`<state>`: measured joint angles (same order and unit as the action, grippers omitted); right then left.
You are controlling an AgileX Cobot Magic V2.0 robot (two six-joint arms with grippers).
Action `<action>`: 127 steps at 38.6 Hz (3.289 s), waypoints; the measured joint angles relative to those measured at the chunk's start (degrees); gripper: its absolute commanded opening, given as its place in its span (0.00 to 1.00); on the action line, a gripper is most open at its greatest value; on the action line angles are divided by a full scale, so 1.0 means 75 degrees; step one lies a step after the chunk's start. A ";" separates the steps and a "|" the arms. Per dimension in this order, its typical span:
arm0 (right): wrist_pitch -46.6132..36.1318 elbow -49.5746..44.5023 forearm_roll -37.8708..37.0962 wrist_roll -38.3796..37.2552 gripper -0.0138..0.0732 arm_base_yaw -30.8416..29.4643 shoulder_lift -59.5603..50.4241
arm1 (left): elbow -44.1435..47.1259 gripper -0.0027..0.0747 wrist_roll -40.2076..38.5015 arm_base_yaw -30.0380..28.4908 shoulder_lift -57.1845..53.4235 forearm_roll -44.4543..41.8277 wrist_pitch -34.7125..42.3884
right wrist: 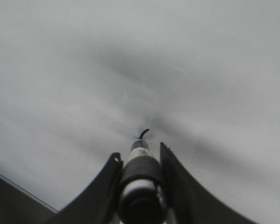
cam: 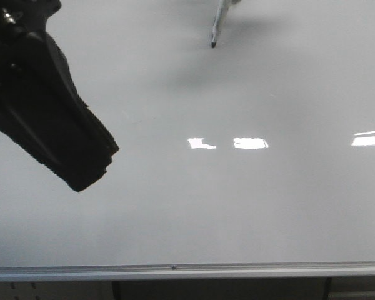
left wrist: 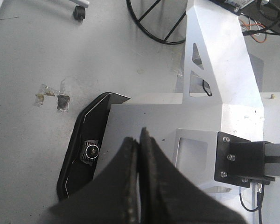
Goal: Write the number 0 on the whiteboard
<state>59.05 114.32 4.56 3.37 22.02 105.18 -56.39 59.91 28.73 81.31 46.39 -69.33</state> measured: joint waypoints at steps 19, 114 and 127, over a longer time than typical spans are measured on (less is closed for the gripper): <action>0.0400 0.0000 -0.0891 -0.0096 0.09 0.0000 0.0418 | 0.0000 0.01 0.0000 0.0000 0.0000 0.0000 0.0000; 0.1731 -0.1154 0.2717 0.1474 0.09 0.0272 -0.1966 | 0.0000 0.23 0.0000 0.0000 0.0000 0.0622 0.0000; 0.0554 -0.5738 0.3639 0.2067 0.09 0.0272 -0.4584 | 0.0000 0.69 0.0126 0.0000 0.0000 0.1416 0.0016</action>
<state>63.21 71.29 31.86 18.87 24.05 70.80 -56.39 60.85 28.73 81.31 57.01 -69.21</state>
